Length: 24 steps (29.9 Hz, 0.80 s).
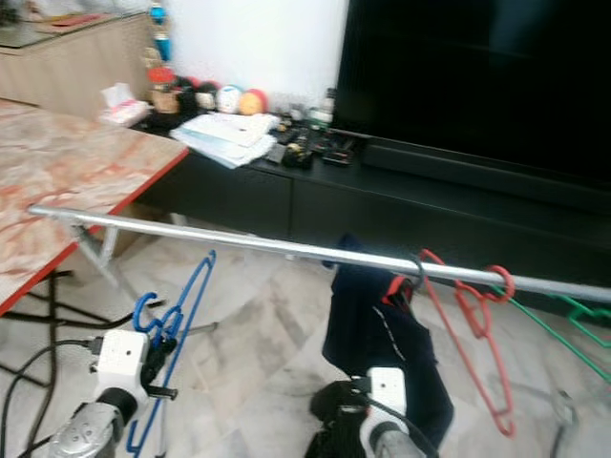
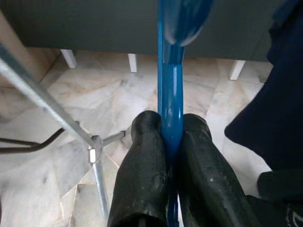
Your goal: Hang hanger
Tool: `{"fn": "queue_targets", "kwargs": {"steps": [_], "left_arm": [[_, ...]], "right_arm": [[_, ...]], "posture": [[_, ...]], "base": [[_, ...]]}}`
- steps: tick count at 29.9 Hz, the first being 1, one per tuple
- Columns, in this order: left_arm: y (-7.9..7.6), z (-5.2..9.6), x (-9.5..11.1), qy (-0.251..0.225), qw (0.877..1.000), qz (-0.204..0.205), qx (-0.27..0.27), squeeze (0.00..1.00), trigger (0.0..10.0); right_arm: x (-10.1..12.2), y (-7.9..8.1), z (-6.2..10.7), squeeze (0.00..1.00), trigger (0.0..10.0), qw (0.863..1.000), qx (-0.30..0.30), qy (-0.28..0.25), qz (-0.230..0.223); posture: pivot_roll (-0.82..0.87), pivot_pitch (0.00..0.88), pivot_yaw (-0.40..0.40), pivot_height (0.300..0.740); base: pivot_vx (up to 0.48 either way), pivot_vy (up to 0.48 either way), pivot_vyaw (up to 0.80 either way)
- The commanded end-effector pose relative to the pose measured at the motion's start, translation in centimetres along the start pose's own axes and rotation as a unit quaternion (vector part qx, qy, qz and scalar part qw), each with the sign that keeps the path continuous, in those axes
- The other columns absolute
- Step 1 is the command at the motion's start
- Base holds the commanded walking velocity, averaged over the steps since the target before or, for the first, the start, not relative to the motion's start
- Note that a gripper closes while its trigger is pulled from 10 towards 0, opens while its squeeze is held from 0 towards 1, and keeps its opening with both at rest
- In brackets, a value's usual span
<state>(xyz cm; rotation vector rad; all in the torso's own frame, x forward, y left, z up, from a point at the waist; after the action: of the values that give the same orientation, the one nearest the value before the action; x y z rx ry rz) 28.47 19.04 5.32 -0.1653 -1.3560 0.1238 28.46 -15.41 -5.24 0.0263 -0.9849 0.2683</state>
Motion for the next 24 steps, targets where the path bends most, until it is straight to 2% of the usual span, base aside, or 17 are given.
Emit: {"fn": "queue_targets", "kwargs": {"steps": [1, 11, 18, 24], "left_arm": [[-0.73, -0.14, 0.34, -0.005, 1.000, -0.001, -0.013, 0.00, 10.0], [-0.72, -0.16, 0.43, -0.005, 1.000, -0.003, -0.013, 0.00, 10.0], [-0.94, -0.18, -0.05, 0.007, 1.000, -0.009, -0.013, 0.00, 10.0], [-0.80, -0.15, 0.00, 0.003, 1.000, -0.002, -0.009, 0.00, 10.0]], "right_arm": [[0.04, -0.64, 0.08, 0.00, 10.0, 1.000, -0.006, 0.001, 0.009], [0.10, -0.30, 0.00, 0.00, 10.0, 1.000, 0.001, -0.002, 0.013], [0.01, -0.08, -0.06, 0.00, 10.0, 0.999, 0.010, 0.001, 0.031], [-0.13, 0.25, -0.08, 0.00, 10.0, 1.000, 0.010, 0.001, 0.025]], "posture": [[0.08, 0.051, -0.007, 0.740], [0.09, 0.049, -0.004, 0.740], [0.09, 0.049, -0.002, 0.740], [0.09, 0.047, -0.003, 0.740]], "base": [[0.000, 0.000, -0.80], [0.000, 0.000, -0.80], [0.000, 0.000, 0.00], [-0.042, 0.000, 0.00]]}}
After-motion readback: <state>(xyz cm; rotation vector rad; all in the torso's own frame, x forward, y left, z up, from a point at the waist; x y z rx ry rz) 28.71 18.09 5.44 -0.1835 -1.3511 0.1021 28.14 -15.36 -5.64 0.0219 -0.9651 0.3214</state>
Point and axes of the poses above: a point about 5 cm out from each wrist's last joint towards the gripper, its own z axis pointing back from the gripper into the wrist, its own x axis along the axis of the wrist's last joint, y = z × x, the point moved 4 cm from there along -z, pointing out of the wrist towards the gripper, and after that the axes turned 15 degrees about z, right-handed, at the moved point
